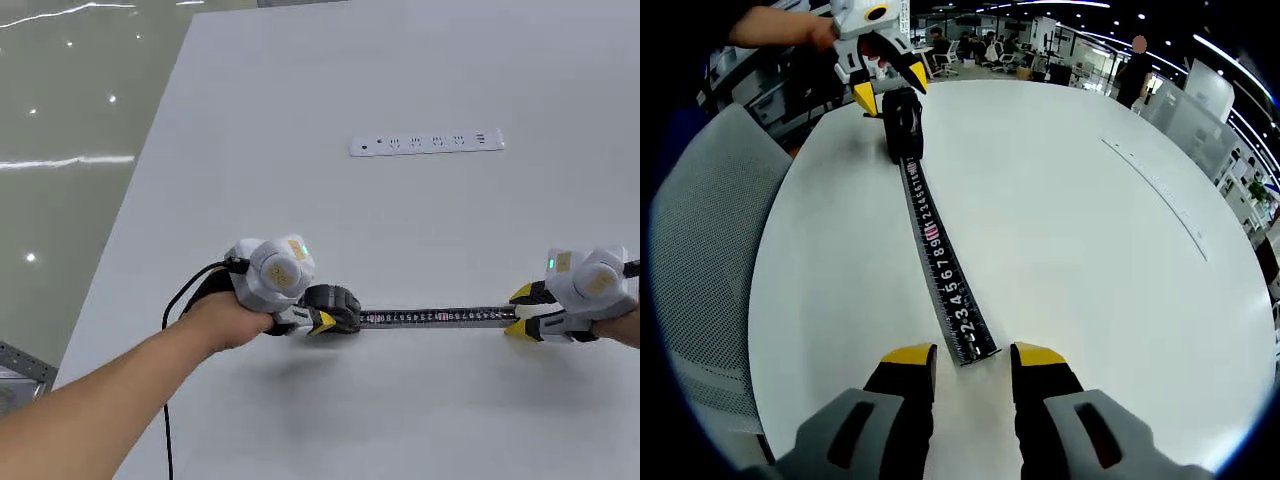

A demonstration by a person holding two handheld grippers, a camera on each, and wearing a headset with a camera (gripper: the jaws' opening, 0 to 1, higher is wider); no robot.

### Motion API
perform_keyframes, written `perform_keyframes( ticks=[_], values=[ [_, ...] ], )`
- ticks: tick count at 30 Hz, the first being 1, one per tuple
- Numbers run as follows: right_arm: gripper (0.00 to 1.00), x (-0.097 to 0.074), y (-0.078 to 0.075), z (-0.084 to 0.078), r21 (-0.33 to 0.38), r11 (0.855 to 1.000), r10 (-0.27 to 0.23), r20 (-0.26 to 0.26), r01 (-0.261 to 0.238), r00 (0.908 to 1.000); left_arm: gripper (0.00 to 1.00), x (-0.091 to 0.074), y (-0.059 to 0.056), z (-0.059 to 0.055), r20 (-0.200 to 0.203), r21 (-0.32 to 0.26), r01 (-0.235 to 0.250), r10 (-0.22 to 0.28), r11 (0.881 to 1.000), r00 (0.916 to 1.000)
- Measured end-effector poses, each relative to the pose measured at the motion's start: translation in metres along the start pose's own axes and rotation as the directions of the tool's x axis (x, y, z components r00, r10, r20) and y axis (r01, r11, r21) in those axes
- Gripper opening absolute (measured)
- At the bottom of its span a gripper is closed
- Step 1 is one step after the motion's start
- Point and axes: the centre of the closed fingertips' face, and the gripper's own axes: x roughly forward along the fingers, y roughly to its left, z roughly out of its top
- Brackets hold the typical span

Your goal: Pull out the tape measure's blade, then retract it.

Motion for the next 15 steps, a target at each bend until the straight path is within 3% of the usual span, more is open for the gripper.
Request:
perform_keyframes(
  ticks=[4,8,11,15],
  values=[
    [0.31,-0.008,-0.001,0.006,0.092,0.995,-0.047,0.043,0.043,0.9979,0.50,-0.007,-0.002,-0.005,0.010,-0.081,-0.026,0.027,0.996,0.9996],
    [0.33,-0.016,0.001,0.007,0.139,0.989,-0.067,0.064,0.058,0.9957,0.51,-0.014,-0.004,-0.006,0.024,-0.121,-0.050,0.053,0.991,0.9983],
    [0.37,-0.022,0.005,0.010,0.224,0.972,-0.086,0.087,0.065,0.9925,0.52,-0.018,-0.004,-0.008,0.033,-0.168,-0.074,0.081,0.983,0.9962],
    [0.42,-0.030,0.011,0.013,0.259,0.962,-0.112,0.107,0.081,0.9879,0.57,-0.026,-0.007,-0.009,0.050,-0.235,-0.099,0.114,0.967,0.9922]
  ],
)
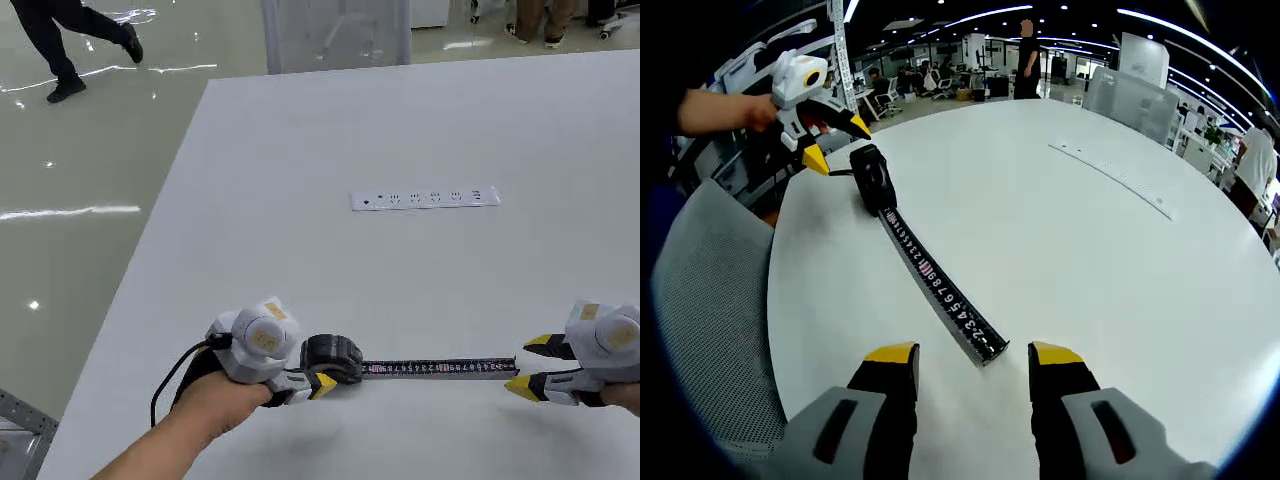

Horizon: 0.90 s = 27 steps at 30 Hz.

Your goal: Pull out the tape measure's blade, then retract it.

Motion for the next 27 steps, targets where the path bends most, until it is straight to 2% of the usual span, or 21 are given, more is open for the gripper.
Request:
perform_keyframes(
  ticks=[2,8,16,19,27],
  values=[
    [0.45,-0.003,0.004,0.002,0.034,0.999,-0.006,0.014,0.005,0.9999,0.59,-0.003,-0.002,-0.002,0.008,-0.027,-0.006,0.006,1.000,0.9999],
    [0.54,-0.008,0.018,0.001,0.067,0.998,-0.010,0.033,0.008,0.9994,0.63,-0.015,-0.008,-0.006,0.025,-0.067,-0.030,0.032,0.997,0.9992],
    [0.62,-0.026,0.033,0.009,0.124,0.992,-0.044,0.079,0.034,0.9959,0.69,-0.031,-0.016,-0.014,0.046,-0.123,-0.057,0.063,0.991,0.9969],
    [0.66,-0.033,0.040,0.012,0.148,0.988,-0.058,0.091,0.044,0.9942,0.71,-0.039,-0.017,-0.014,0.061,-0.169,-0.071,0.082,0.983,0.9947],
    [0.72,-0.050,0.052,0.010,0.221,0.974,-0.086,0.112,0.060,0.9900,0.77,-0.056,-0.020,-0.018,0.083,-0.229,-0.094,0.115,0.969,0.9898]
  ],
)
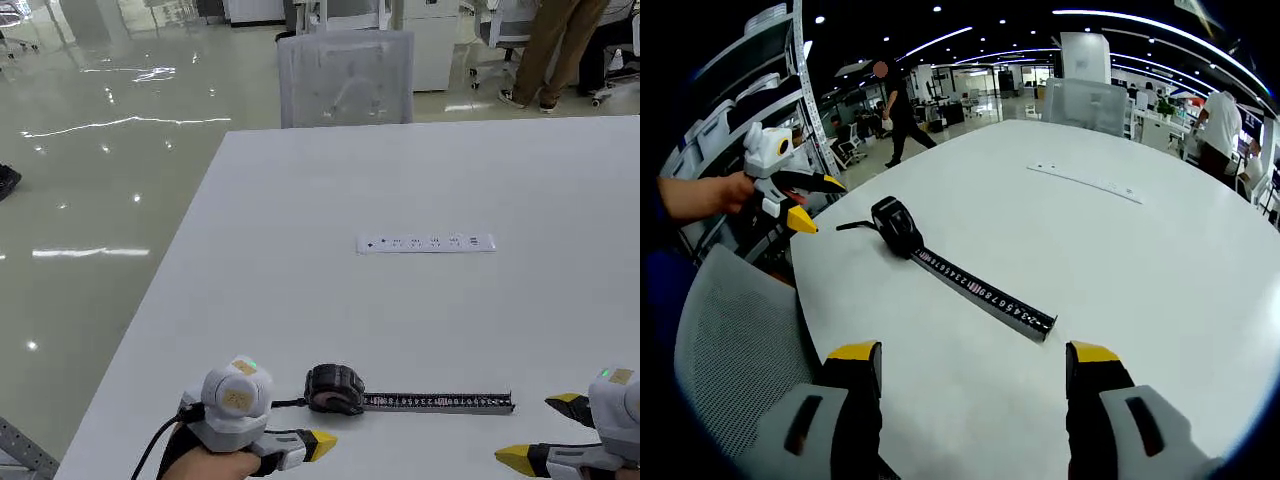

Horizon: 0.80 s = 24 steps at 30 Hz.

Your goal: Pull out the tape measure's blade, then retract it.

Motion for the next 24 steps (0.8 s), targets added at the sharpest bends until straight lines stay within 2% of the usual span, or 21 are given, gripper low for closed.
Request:
perform_keyframes(
  ticks=[9,16,24],
  values=[
    [0.80,-0.021,0.012,0.001,0.040,0.999,-0.024,0.026,0.023,0.9994,0.82,-0.016,-0.007,-0.004,0.015,-0.018,-0.005,0.006,1.000,0.9999],
    [0.82,-0.034,0.023,0.002,0.061,0.998,-0.032,0.043,0.030,0.9985,0.86,-0.030,-0.007,-0.009,0.030,-0.047,-0.025,0.026,0.999,0.9992],
    [0.87,-0.052,0.034,0.009,0.086,0.996,-0.038,0.083,0.031,0.9958,0.90,-0.050,-0.015,-0.014,0.046,-0.070,-0.042,0.045,0.997,0.9979]
  ],
)
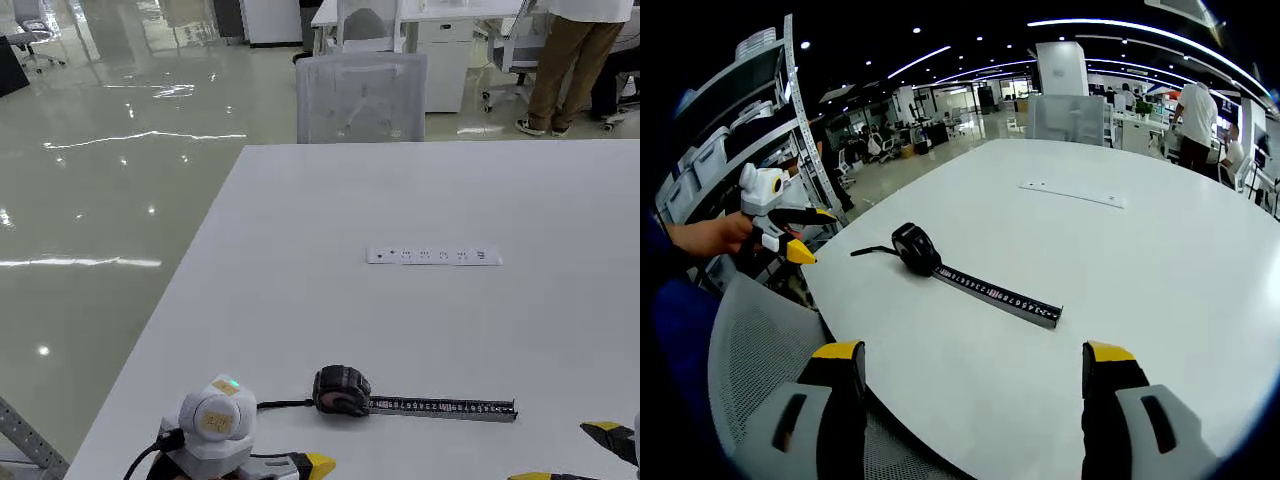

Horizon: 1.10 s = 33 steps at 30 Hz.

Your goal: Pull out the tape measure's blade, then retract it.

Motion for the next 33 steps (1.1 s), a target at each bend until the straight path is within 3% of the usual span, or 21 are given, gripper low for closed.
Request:
perform_keyframes(
  ticks=[6,18,27,33],
  values=[
    [0.90,-0.011,-0.002,-0.003,0.017,1.000,-0.016,0.014,0.016,0.9998,0.91,-0.012,-0.004,-0.003,0.012,-0.005,-0.011,0.011,1.000,0.9999],
    [0.98,-0.043,0.011,-0.001,0.036,0.999,-0.034,0.035,0.033,0.9988,0.96,-0.041,-0.012,-0.012,0.035,-0.009,-0.028,0.028,1.000,0.9990],
    [1.00,-0.056,0.019,-0.007,0.044,0.999,-0.027,0.023,0.026,0.9994,1.00,-0.054,-0.008,-0.008,0.050,-0.018,-0.052,0.053,0.998,0.9973],
    [1.00,-0.069,0.024,-0.004,0.037,0.999,-0.035,0.025,0.034,0.9991,1.00,-0.063,-0.009,-0.007,0.049,-0.017,-0.051,0.052,0.999,0.9974]
  ],
)
